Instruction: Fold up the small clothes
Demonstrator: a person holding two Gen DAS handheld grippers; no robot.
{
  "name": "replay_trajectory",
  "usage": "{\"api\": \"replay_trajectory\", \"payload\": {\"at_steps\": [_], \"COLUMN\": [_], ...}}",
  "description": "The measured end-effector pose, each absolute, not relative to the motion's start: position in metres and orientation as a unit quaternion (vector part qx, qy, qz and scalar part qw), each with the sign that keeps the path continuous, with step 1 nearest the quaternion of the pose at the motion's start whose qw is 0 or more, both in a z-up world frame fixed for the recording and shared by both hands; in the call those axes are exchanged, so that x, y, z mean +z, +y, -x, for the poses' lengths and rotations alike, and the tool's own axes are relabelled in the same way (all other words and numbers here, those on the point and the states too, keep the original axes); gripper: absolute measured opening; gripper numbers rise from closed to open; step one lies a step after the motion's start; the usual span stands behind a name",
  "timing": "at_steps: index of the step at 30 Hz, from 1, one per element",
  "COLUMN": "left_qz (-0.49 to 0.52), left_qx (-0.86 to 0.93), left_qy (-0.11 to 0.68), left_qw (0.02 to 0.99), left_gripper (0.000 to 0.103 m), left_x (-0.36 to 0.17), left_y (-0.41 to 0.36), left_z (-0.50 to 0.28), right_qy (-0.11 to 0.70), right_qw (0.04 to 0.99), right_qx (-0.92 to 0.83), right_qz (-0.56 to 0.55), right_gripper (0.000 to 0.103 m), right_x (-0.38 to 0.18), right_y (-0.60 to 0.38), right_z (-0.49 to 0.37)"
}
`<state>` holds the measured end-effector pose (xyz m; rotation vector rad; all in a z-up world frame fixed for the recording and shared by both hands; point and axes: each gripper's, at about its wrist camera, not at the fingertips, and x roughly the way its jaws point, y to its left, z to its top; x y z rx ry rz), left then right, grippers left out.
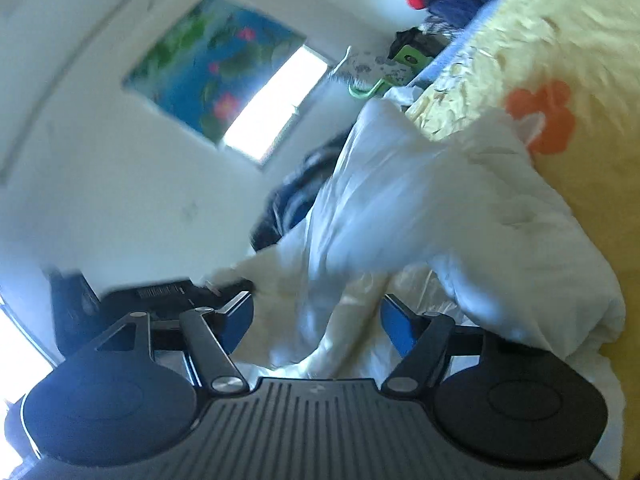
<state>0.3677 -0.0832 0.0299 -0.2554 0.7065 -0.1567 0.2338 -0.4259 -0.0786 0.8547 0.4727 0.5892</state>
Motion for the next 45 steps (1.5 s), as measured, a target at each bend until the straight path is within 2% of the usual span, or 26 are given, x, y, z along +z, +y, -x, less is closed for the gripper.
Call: {"api": "replay_trajectory", "payload": {"at_steps": [8,15,18,22,26,29,32,34,39,45], "left_qz": [0.135,0.137,0.118,0.086,0.048,0.047,0.048,0.051,0.05,0.049], "left_qx": [-0.046,-0.019,0.005,0.021,0.031,0.033,0.031,0.03,0.031,0.014], "left_qy": [0.355,0.388,0.404,0.405,0.409,0.41,0.412,0.412,0.416,0.434], "left_qw": [0.924,0.911,0.907,0.91,0.911,0.91,0.91,0.909,0.908,0.9], "left_gripper": [0.01,0.01,0.01,0.011,0.011,0.011,0.011,0.011,0.011,0.018], "left_x": [0.024,0.035,0.029,0.018,0.007,0.004,0.003,0.003,-0.002,-0.018], "left_y": [-0.042,-0.009,-0.003,-0.005,-0.01,-0.009,-0.008,-0.005,0.0,0.004], "left_z": [-0.363,-0.378,-0.383,-0.386,-0.39,-0.391,-0.391,-0.392,-0.393,-0.396], "right_qy": [0.223,0.23,0.22,0.21,0.219,0.19,0.158,0.168,0.219,0.252], "right_qw": [0.866,0.885,0.912,0.927,0.924,0.927,0.936,0.932,0.908,0.909], "right_qx": [0.344,0.345,0.316,0.302,0.301,0.298,0.265,0.251,0.228,0.222], "right_qz": [-0.287,-0.211,-0.143,-0.073,-0.082,-0.122,-0.17,-0.202,-0.276,-0.245], "right_gripper": [0.071,0.071,0.083,0.085,0.085,0.085,0.094,0.098,0.096,0.098], "right_x": [-0.043,-0.036,-0.03,-0.032,-0.037,-0.033,-0.03,-0.034,-0.051,-0.059], "right_y": [-0.377,-0.345,-0.327,-0.306,-0.307,-0.321,-0.345,-0.36,-0.381,-0.368], "right_z": [-0.216,-0.209,-0.2,-0.188,-0.19,-0.19,-0.188,-0.195,-0.216,-0.222]}}
